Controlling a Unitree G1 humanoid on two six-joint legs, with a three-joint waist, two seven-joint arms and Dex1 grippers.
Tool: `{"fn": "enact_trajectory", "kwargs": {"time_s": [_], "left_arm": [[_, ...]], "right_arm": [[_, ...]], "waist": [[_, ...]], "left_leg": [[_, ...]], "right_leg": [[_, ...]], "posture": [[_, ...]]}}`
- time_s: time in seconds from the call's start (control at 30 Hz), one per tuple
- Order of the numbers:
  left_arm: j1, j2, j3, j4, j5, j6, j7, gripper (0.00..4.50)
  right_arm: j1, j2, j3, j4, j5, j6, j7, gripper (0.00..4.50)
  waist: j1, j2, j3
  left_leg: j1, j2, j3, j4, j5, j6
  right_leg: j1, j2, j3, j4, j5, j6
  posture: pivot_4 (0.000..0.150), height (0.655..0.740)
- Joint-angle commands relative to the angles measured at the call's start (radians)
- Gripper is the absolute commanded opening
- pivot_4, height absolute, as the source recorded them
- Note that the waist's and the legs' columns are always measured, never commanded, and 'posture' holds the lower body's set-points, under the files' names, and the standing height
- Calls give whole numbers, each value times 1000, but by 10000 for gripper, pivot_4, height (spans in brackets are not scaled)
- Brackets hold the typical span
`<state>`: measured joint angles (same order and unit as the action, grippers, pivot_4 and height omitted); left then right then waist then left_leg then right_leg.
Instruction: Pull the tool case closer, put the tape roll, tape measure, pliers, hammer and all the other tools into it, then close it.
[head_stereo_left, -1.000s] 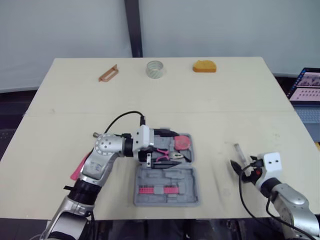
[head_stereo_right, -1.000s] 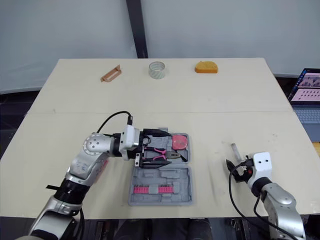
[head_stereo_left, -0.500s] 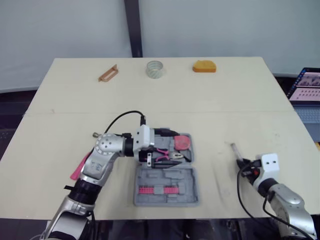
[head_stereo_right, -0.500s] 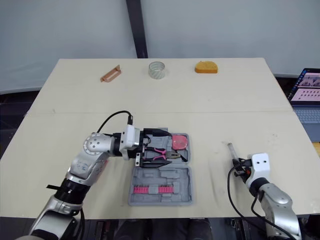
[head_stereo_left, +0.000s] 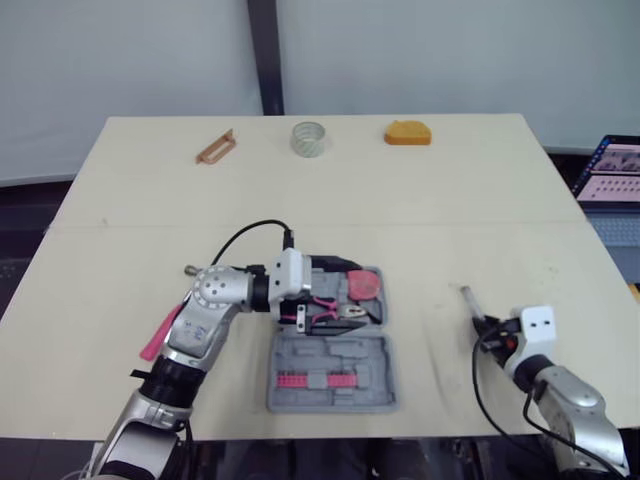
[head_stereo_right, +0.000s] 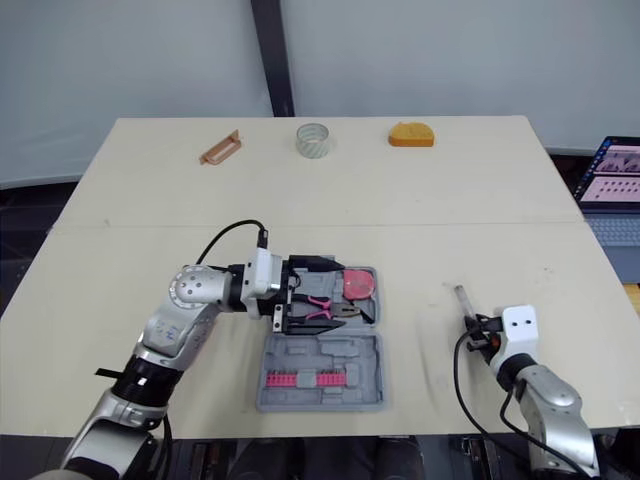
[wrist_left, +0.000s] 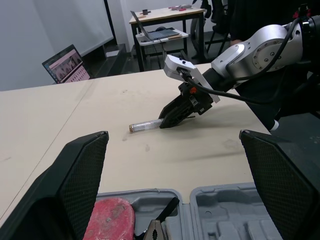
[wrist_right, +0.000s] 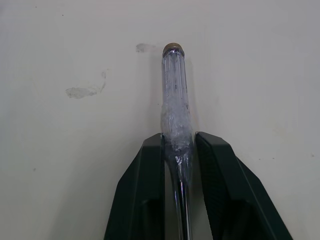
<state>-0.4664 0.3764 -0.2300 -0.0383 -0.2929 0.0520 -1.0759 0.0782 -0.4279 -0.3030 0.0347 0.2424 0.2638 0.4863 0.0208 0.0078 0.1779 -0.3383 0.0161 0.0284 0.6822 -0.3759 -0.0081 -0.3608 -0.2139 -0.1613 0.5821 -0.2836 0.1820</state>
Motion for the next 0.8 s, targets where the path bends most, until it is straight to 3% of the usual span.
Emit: {"fn": "enact_trajectory", "kwargs": {"time_s": [0.03, 0.2, 0.3, 0.33, 0.57, 0.8], "left_arm": [[-21, -5, -5, -18, 1, -13, -3, 45000], [-24, -4, -5, -15, 2, -13, -5, 45000], [-25, -4, -5, -11, 3, -15, -6, 45000], [-25, -4, -5, -9, 4, -16, -7, 45000], [-19, 3, 2, 1, 5, -28, -9, 45000], [70, 96, 79, -69, -28, -15, -12, 45000]], "right_arm": [[7, 9, 12, 15, 4, 29, -15, 10602], [10, 8, 7, 21, 4, 29, -13, 10602], [11, 7, 3, 23, 2, 23, -16, 1093], [12, 6, 1, 23, 3, 18, -16, 213], [22, -35, 0, -30, 29, -11, 54, 213], [1, -240, 125, -346, 113, 155, 278, 213]], "waist": [[0, 0, 0], [-1, 0, 0], [-1, 0, 0], [-1, 0, 0], [0, 0, 0], [-15, 3, 2]], "left_leg": [[0, 0, 0, 0, 0, 0], [0, 0, 0, 0, 0, 0], [0, 0, 0, 0, 0, 0], [0, 0, 0, 0, 0, 0], [0, 0, 0, 0, 0, 0], [0, 0, 0, -1, 0, 0]], "right_leg": [[0, 0, 0, 0, 0, 0], [0, 0, 0, 0, 0, 0], [0, 0, 0, 0, 0, 0], [0, 0, 0, 0, 0, 0], [0, 0, 0, 0, 0, 0], [-1, 0, 1, -1, 0, 0]], "posture": [[1500, 7400], [1500, 7400], [1500, 7400], [1500, 7400], [1500, 7400], [1500, 7400]]}}
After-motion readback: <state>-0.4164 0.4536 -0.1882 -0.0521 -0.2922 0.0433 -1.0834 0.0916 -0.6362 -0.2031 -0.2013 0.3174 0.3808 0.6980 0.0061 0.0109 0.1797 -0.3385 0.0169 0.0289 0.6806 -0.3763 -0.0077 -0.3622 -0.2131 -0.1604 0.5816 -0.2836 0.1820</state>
